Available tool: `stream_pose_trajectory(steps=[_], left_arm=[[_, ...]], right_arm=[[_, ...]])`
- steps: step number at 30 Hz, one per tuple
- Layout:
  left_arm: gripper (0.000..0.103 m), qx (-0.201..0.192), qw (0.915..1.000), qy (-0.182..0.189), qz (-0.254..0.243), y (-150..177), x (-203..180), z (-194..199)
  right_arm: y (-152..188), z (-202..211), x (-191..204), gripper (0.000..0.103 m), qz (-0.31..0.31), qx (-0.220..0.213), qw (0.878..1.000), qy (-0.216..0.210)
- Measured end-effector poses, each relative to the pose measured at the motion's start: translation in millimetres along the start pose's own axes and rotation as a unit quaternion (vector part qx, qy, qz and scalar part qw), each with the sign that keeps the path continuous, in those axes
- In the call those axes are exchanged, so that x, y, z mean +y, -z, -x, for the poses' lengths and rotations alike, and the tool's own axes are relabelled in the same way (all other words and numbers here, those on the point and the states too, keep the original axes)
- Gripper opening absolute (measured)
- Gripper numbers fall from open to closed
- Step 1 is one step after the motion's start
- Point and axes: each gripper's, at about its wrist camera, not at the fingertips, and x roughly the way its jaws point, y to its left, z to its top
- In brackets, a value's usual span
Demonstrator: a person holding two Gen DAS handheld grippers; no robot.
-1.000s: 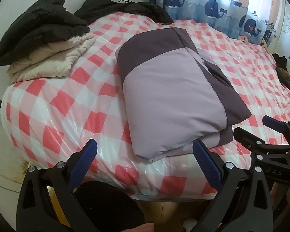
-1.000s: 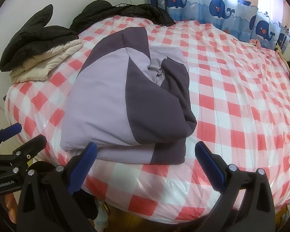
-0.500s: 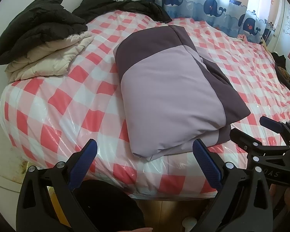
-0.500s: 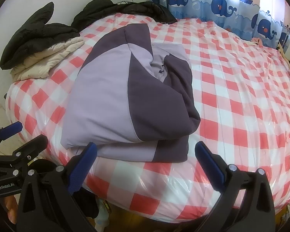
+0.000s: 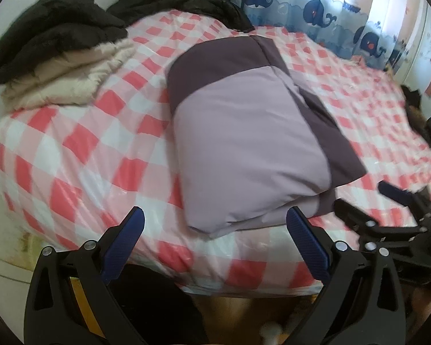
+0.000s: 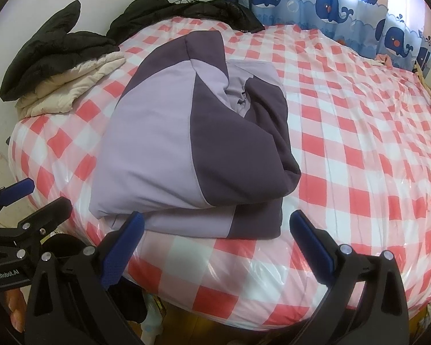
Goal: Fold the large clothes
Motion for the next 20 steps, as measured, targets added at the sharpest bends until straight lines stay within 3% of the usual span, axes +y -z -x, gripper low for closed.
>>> stream_pose_trajectory(steps=[3, 4, 7, 12, 20], left_arm=[[0.095, 0.021, 0.9976, 0.063, 0.02, 1, 5, -8], [0.094, 0.015, 0.9977, 0.063, 0.019, 3, 5, -7], [0.091, -0.012, 0.9999, 0.009, 0.003, 4, 2, -2], [0.092, -0.008, 0.9995, -0.028, -0.015, 9, -8, -3], [0.092, 0.0, 0.9995, -0.029, -0.015, 5, -1, -2]], right_arm=[[0, -1, -1, 0.098, 0.001, 0.003, 1.0, -0.003], [0, -2, -2, 0.098, 0.001, 0.004, 1.0, -0.004], [2, -5, -3, 0.098, 0.0, 0.008, 1.0, -0.007], [1, -4, -7, 0.098, 0.0, 0.007, 1.0, -0.007], [1, -3, -7, 0.098, -0.001, 0.007, 1.0, -0.008]])
